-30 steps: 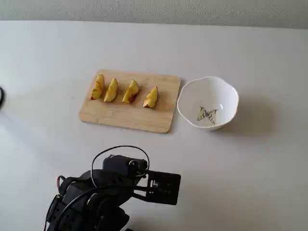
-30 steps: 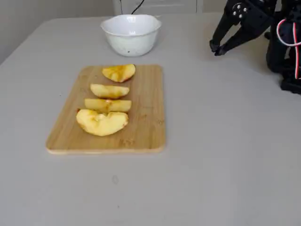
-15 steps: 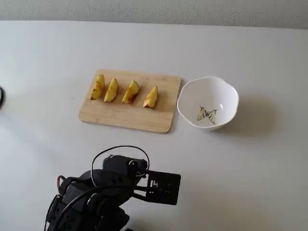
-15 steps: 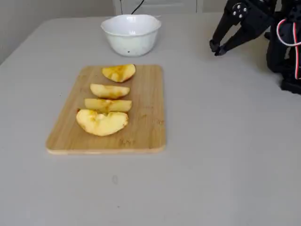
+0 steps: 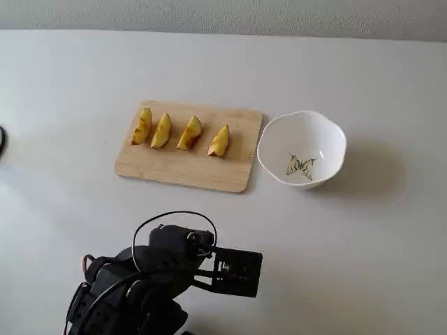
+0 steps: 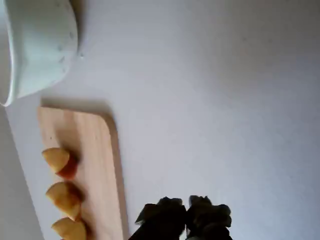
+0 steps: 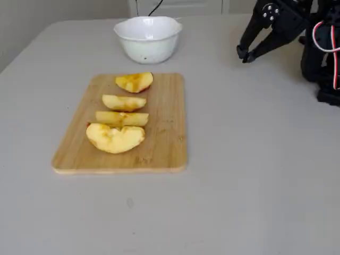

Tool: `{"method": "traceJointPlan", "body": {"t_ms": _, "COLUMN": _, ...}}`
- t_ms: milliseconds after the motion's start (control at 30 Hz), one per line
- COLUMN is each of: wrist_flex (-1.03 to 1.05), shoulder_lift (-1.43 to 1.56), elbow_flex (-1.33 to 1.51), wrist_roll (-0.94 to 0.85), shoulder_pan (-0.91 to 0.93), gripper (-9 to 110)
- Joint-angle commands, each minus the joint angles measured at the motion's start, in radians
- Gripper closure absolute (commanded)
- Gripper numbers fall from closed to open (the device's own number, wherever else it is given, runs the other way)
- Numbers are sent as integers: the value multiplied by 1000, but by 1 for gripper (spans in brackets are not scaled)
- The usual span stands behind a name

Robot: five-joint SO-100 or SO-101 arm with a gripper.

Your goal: Pick up the second from the right apple slice from the cutting board and place it into the bowl

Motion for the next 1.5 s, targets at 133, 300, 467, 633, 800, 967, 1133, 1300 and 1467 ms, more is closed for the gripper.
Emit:
{"method": "traceJointPlan", "body": {"t_ms": 133, "wrist_flex": 8, "shoulder_lift": -3, "elbow_flex": 2, "wrist_roll": 8, "shoulder_pan": 8, "gripper": 101}}
{"method": "traceJointPlan", "body": {"t_ms": 300, "wrist_flex": 8, "shoulder_lift": -3, "elbow_flex": 2, "wrist_roll": 8, "shoulder_pan": 8, "gripper": 101}}
{"method": "traceJointPlan", "body": {"t_ms": 467, "wrist_flex": 8, "shoulder_lift": -3, "elbow_flex": 2, "wrist_roll": 6, "shoulder_pan": 8, "gripper": 101}}
{"method": "traceJointPlan", "body": {"t_ms": 633, "wrist_flex": 12, "shoulder_lift": -3, "elbow_flex": 2, "wrist_roll": -144, "shoulder_pan": 0, "gripper": 96}}
{"method": "traceJointPlan", "body": {"t_ms": 800, "wrist_flex": -28, "shoulder_lift": -5, "elbow_flex": 31, "wrist_roll": -449, "shoulder_pan": -11, "gripper": 88}}
{"method": "traceJointPlan", "body": {"t_ms": 967, "wrist_flex": -15, "shoulder_lift": -3, "elbow_flex": 11, "wrist_roll": -549, "shoulder_pan": -120, "gripper": 85}}
{"method": "traceJointPlan", "body": {"t_ms": 1133, "wrist_flex": -44, "shoulder_lift": -236, "elbow_flex": -201, "wrist_roll": -589, "shoulder_pan": -235, "gripper": 79}}
{"method": "traceJointPlan", "body": {"t_ms": 1300, "wrist_flex": -48, "shoulder_lift": -788, "elbow_flex": -629, "wrist_roll": -666, "shoulder_pan": -322, "gripper": 75}}
{"method": "traceJointPlan", "body": {"t_ms": 1467, "wrist_flex": 48, "shoulder_lift": -1206, "elbow_flex": -1062, "wrist_roll": -723, "shoulder_pan": -368, "gripper": 73}}
